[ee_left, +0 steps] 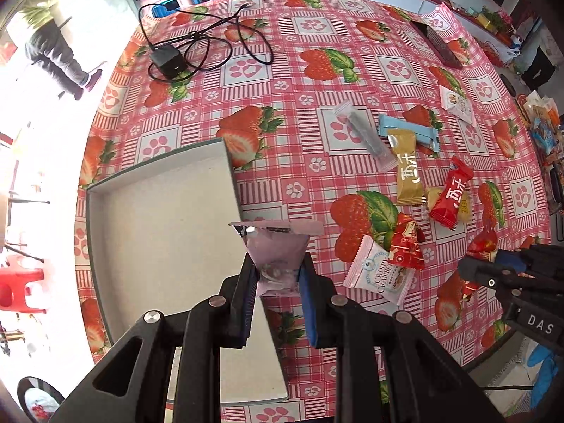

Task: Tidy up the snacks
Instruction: 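Carry both snacks over the white tray and open both grippers to drop them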

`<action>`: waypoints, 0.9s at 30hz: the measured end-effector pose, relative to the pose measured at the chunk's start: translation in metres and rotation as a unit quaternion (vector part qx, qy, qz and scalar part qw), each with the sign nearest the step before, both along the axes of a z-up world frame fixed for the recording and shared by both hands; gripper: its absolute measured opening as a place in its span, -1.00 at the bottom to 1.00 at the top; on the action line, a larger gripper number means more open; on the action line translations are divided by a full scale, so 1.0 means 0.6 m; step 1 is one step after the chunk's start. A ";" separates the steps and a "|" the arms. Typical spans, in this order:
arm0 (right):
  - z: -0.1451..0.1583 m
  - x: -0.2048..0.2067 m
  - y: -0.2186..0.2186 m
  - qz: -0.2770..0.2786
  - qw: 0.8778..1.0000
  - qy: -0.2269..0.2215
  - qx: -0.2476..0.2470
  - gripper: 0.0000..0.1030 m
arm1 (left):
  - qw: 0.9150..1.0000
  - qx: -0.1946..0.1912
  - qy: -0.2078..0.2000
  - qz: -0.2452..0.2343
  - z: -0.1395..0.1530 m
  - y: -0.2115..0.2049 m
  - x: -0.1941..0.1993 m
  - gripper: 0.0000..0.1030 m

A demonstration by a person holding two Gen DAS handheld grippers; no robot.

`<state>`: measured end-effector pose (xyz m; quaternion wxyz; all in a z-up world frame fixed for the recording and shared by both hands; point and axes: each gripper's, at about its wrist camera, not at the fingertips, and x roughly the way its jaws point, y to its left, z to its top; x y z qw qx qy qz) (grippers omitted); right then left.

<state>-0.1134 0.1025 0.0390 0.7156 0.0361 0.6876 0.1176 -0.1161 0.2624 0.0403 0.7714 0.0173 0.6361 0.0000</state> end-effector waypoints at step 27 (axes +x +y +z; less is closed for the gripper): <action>-0.047 -0.014 0.371 0.259 0.965 -0.009 -0.039 0.89 | 0.961 -0.042 0.022 0.273 -0.044 0.310 -0.154 0.52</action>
